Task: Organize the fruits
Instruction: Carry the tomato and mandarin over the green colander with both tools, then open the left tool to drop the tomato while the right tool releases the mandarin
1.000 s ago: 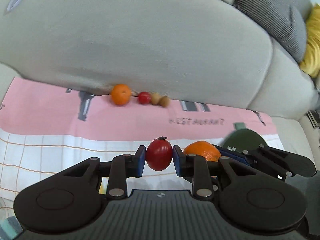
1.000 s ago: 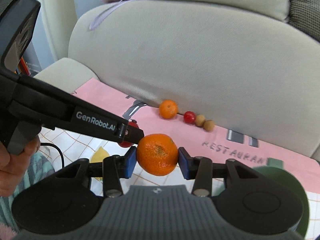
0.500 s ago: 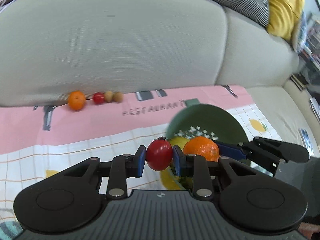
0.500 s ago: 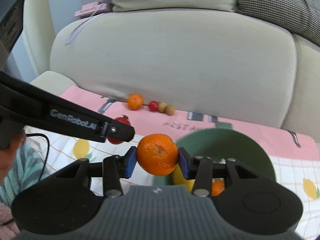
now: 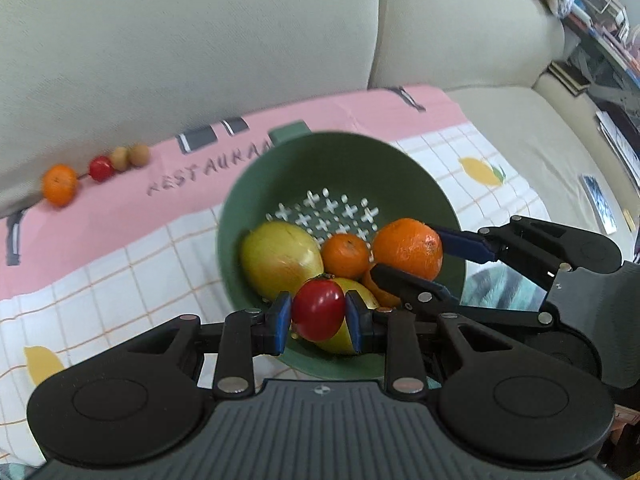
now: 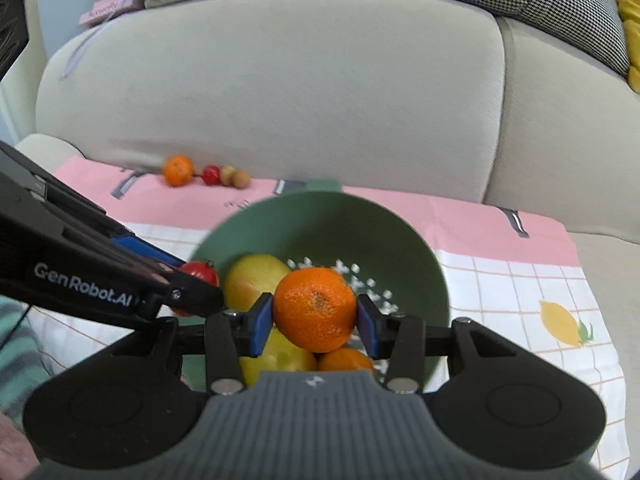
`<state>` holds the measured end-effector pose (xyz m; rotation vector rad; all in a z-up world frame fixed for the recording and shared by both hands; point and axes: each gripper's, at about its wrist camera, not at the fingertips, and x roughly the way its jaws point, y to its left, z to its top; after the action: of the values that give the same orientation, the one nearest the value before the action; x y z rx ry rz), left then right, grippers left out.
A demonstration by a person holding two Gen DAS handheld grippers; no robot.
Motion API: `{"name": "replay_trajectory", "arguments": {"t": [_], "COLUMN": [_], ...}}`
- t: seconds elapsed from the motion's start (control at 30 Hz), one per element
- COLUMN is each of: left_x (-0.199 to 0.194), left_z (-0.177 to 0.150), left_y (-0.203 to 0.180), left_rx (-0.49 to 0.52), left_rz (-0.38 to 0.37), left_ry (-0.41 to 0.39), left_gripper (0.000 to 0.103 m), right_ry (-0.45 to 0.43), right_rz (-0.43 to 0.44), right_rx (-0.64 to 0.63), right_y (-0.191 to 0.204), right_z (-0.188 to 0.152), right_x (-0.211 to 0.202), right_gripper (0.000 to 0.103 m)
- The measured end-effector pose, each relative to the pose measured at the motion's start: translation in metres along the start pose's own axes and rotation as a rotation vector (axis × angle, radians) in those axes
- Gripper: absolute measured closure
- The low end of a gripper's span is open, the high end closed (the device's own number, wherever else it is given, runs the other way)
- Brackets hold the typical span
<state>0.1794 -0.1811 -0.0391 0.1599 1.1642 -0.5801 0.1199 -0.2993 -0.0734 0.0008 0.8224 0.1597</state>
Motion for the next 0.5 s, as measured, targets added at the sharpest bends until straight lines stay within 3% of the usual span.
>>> {"name": "replay_trajectory", "arguments": {"t": [0.23,0.5], "left_x": [0.021,0.045], "left_z": [0.0,-0.007], "left_y": [0.004,-0.004], "left_rx": [-0.025,0.047], "left_rz": [-0.003,0.008], "left_ry": [0.066,0.155], "left_gripper": [0.071,0.071], "right_ry": [0.011,0.022], "right_rz": [-0.003,0.029], "right_rx": [0.054,0.109], "right_y": [-0.021,-0.036], "right_z": [-0.011,-0.01], "right_x": [0.007,0.013], "right_gripper": [0.061,0.061]}}
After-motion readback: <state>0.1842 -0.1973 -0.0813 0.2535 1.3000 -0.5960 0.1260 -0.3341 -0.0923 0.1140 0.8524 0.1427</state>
